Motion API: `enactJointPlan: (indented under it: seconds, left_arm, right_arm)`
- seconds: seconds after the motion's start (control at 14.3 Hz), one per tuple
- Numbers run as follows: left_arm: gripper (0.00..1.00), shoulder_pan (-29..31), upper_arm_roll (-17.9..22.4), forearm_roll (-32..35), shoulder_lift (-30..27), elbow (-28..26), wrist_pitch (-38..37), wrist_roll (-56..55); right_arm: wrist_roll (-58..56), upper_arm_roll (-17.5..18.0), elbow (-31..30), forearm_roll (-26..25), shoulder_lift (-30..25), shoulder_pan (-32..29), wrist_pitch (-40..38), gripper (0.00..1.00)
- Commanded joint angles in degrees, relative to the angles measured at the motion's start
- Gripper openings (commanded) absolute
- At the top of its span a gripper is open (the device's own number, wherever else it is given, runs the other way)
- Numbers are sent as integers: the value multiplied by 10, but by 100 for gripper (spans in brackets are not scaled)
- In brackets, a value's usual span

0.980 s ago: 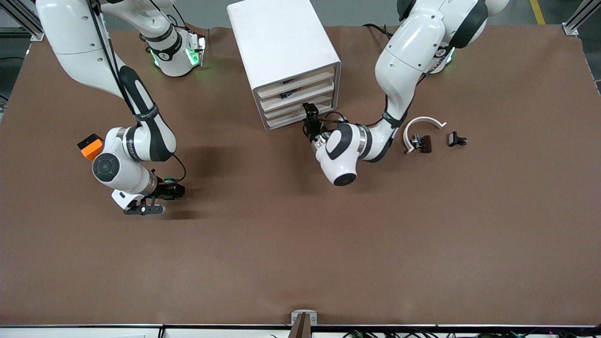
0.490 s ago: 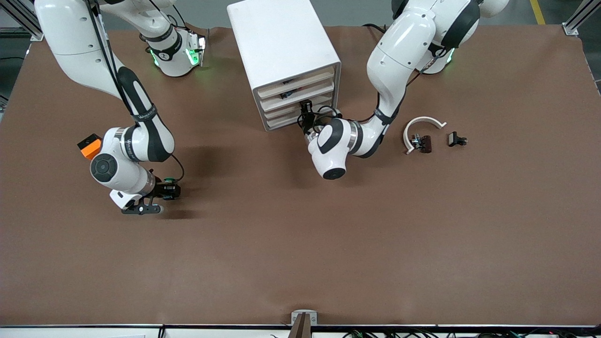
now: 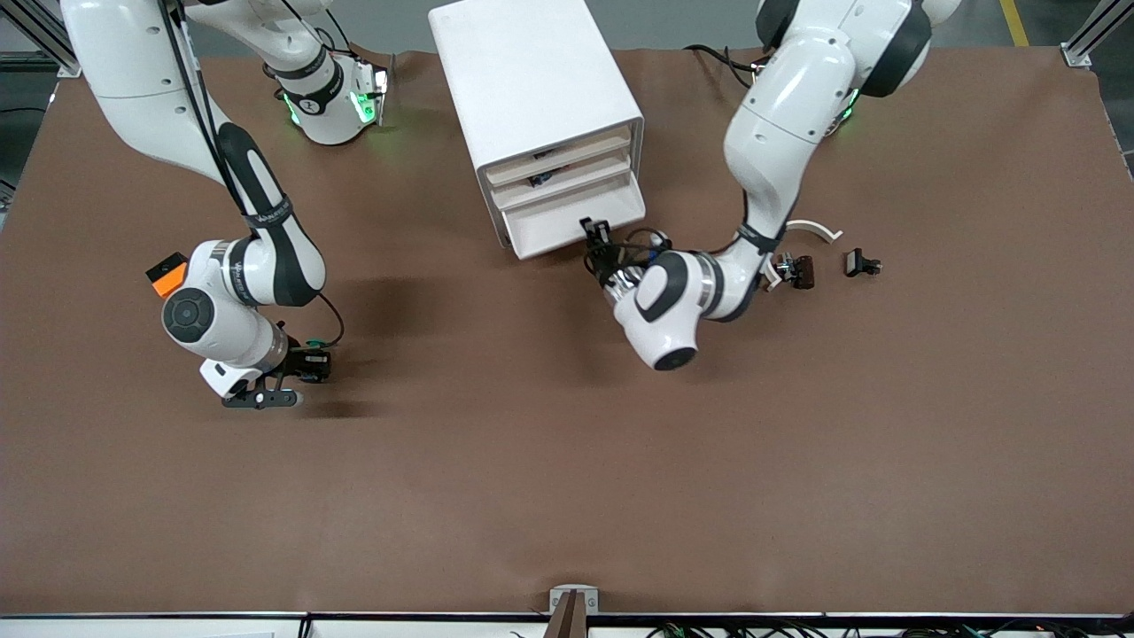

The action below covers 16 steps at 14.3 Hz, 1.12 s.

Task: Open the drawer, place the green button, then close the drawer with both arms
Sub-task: 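Pull the cabinet drawer open with the left gripper, then carry the button to the drawer with the right gripper while the left gripper withdraws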

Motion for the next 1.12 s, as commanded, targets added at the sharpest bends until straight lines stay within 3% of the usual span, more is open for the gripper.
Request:
enactJointPlan:
  seconds: [0.0, 0.07, 0.14, 0.21, 0.28, 0.35, 0.49, 0.63, 1.05]
  left_arm:
    - [0, 13, 8, 1, 23, 40, 29, 15]
    - [4, 16, 10, 1, 28, 45, 36, 16]
    - [16, 16, 11, 1, 33, 47, 51, 21]
    - [35, 15, 11, 1, 32, 47, 58, 32]
    - [71, 16, 11, 0, 30, 47, 61, 40]
    - [100, 16, 11, 0, 29, 52, 61, 39]
    - [100, 21, 11, 1, 26, 70, 60, 38]
    - [100, 34, 17, 12, 22, 89, 60, 41]
    - [100, 36, 133, 73, -31, 134, 56, 92]
  right_arm:
    - [6, 3, -5, 8, -43, 1, -5, 15]
    - [6, 3, -4, 8, -57, 3, -6, 12]
    - [6, 3, -2, 8, -70, 5, -18, 12]
    - [10, 3, 10, 8, -82, 8, -47, 12]
    - [30, 3, 24, 8, -94, 14, -88, 12]
    - [71, 4, 47, 8, -105, 27, -145, 12]
    - [171, 4, 86, 7, -120, 62, -240, 12]
    - [280, 4, 107, 8, -129, 104, -285, 13]
    - [639, 4, 131, 8, -129, 278, -311, 14]
